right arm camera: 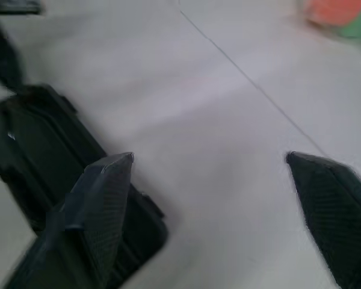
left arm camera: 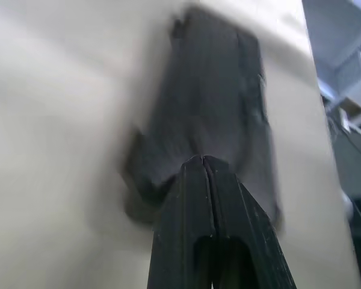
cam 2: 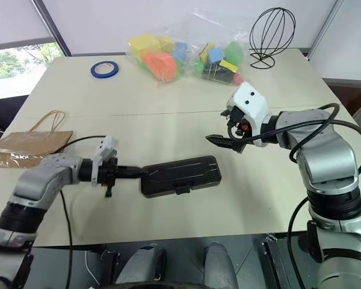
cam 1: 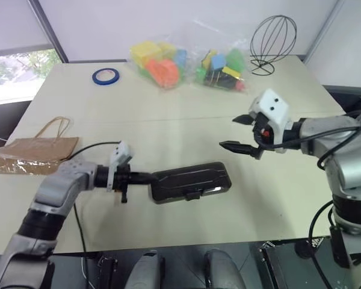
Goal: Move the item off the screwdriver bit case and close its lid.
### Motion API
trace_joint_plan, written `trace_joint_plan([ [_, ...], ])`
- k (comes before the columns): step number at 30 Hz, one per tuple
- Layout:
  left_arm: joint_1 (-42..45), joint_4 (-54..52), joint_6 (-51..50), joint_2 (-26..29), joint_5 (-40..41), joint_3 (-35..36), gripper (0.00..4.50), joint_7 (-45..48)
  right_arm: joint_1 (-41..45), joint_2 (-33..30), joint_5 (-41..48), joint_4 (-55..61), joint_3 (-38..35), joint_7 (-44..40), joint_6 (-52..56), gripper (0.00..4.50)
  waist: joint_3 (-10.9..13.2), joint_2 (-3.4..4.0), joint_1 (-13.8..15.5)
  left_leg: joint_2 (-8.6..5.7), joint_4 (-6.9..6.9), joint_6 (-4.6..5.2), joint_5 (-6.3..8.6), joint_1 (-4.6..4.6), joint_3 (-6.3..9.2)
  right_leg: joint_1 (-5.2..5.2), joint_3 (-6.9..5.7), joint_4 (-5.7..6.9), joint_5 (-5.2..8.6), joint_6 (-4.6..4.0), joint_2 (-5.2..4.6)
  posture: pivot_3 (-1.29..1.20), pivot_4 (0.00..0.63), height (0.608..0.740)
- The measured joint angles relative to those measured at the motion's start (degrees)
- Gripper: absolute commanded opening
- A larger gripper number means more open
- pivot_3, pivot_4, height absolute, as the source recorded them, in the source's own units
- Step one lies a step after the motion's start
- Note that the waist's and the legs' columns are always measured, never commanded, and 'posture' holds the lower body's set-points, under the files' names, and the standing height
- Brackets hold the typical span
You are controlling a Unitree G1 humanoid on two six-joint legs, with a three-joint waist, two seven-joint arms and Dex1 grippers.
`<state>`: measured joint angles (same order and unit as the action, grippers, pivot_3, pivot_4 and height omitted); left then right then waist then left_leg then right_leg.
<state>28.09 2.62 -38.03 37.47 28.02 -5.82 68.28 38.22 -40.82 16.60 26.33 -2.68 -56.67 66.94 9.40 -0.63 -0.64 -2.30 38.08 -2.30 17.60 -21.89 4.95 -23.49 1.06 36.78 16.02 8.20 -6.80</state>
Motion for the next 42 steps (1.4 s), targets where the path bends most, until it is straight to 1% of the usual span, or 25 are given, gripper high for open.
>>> trace_joint_plan([
  [3,6.71,4.67,0.63,-2.47,-0.53,-0.19,0.0,-0.23,-1.16,2.7,7.12,3.56,-0.43,-0.22,6.07,0.96,0.0,0.0,-0.1,0.0,0.0,0.0,0.0,-0.02,-0.01,-0.06,-0.04,0.1,0.0,0.0,0.01,0.0,0.15,0.74],
  [5,9.91,7.05,1.56,-3.82,-1.43,-0.57,0.0,0.14,-3.63,3.0,10.53,6.01,0.99,-0.9,7.26,0.04,0.0,0.0,-0.13,-0.01,0.0,0.0,0.0,-0.04,-0.02,-0.07,-0.05,0.09,0.0,0.01,0.01,0.0,0.15,0.74],
  [7,12.17,10.2,3.16,-5.08,-2.73,-1.96,0.0,0.78,-6.23,3.16,14.05,7.66,3.03,-1.52,7.77,0.04,0.0,0.0,-0.24,-0.02,0.0,0.0,0.0,-0.04,-0.04,-0.08,-0.05,0.08,0.0,0.01,0.01,0.0,0.15,0.74],
  [9,14.27,14.27,4.95,-7.7,-4.4,-3.73,0.0,1.64,-8.3,3.12,15.64,7.78,5.54,-1.47,7.4,0.04,0.0,-0.01,-0.19,-0.03,0.05,0.01,0.0,-0.05,-0.09,-0.06,-0.08,0.09,0.0,0.01,0.01,0.0,0.15,0.74],
  [11,15.62,17.83,6.99,-10.08,-6.29,-5.48,0.0,2.19,-10.34,2.75,15.76,7.33,9.32,-1.03,5.84,0.04,0.01,-0.02,-0.19,-0.04,0.09,0.01,0.0,-0.09,-0.1,-0.07,-0.09,0.09,0.0,0.01,0.01,0.0,0.15,0.74],
  [13,16.79,21.68,9.7,-11.93,-8.46,-6.9,0.0,2.39,-11.97,0.91,14.55,6.51,13.49,-0.17,3.34,0.04,0.01,-0.03,-0.19,-0.04,0.09,0.01,0.0,-0.09,-0.11,-0.07,-0.09,0.09,0.0,0.01,0.01,0.0,0.15,0.74],
  [18,17.77,28.77,15.52,-15.84,-13.14,-8.35,0.0,1.55,-14.69,2.28,13.29,2.94,19.02,2.93,0.37,0.04,0.07,-0.13,-0.39,-0.04,0.12,-0.04,-0.03,-0.13,-0.08,-0.16,-0.09,0.17,0.0,0.01,0.01,0.0,0.15,0.74],
  [22,17.77,31.47,18.37,-17.65,-15.16,-8.53,0.0,1.06,-14.69,4.39,12.71,1.91,20.0,6.65,-0.59,0.04,0.09,-0.16,-0.27,-0.04,0.14,-0.21,-0.12,-0.17,-0.06,-0.18,-0.1,0.18,0.0,0.01,0.01,0.0,0.15,0.74],
  [27,17.76,32.09,19.65,-19.18,-16.31,-8.6,0.0,0.38,-14.71,6.63,12.92,1.81,19.61,10.67,-0.25,0.04,0.09,-0.16,-0.37,-0.03,0.14,-0.2,-0.12,-0.17,-0.04,-0.19,-0.09,0.22,0.0,0.01,0.02,0.0,0.15,0.74],
  [33,16.51,31.0,20.49,-19.56,-17.54,-9.13,0.0,0.48,-15.53,7.67,12.29,3.41,20.19,15.71,0.22,0.04,0.09,-0.17,-0.32,-0.03,0.15,-0.2,-0.12,-0.17,-0.03,-0.19,-0.1,0.23,0.0,0.01,0.02,0.0,0.15,0.74],
  [42,16.49,31.12,23.27,-19.71,-20.05,-9.26,0.0,0.58,-17.48,8.94,7.92,6.82,24.74,22.99,-0.87,0.04,0.05,-0.19,-0.47,-0.02,0.15,-0.01,-0.02,-0.04,-0.03,-0.11,-0.09,0.28,0.0,0.01,0.04,0.0,0.15,0.74],
])
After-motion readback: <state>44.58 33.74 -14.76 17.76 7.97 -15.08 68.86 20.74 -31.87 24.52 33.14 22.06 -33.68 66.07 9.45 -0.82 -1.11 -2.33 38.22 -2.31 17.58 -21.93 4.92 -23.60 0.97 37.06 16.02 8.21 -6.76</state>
